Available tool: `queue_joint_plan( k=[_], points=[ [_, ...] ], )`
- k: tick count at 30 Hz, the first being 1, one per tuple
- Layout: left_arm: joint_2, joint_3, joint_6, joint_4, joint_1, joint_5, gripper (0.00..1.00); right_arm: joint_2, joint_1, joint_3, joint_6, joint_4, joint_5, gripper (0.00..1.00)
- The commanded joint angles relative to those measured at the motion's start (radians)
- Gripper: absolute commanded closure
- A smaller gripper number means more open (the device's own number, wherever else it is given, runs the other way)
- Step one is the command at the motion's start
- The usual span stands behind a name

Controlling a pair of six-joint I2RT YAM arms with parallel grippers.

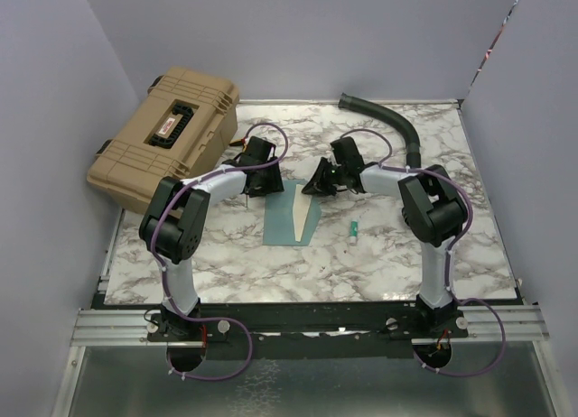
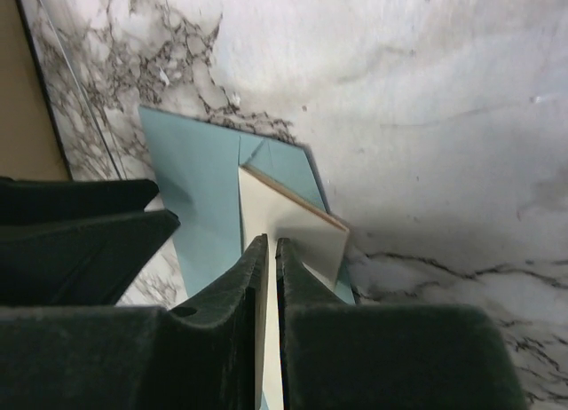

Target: Place the letter into the envelope and seal it

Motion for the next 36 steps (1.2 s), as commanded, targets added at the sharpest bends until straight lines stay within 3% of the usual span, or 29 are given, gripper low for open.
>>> queue_joint_plan(
  k=[1,11,27,36],
  points=[
    [0.07,-0.013,0.022,-0.138,0.005,-0.019,0.39,0.036,0.005,0.096,-0.056,-0.1,0.073,0.9],
    [0.096,0.006,0.033,-0.13,0.005,0.004,0.4,0.057,0.009,0.116,-0.154,-0.142,0.175,0.9],
    [0.113,0.039,0.101,-0.092,0.005,0.056,0.4,0.15,0.017,0.214,-0.289,-0.144,0.011,0.89],
    [0.12,0.043,0.091,-0.079,0.005,0.078,0.4,0.184,0.03,0.215,-0.36,-0.174,-0.094,0.93]
  ],
)
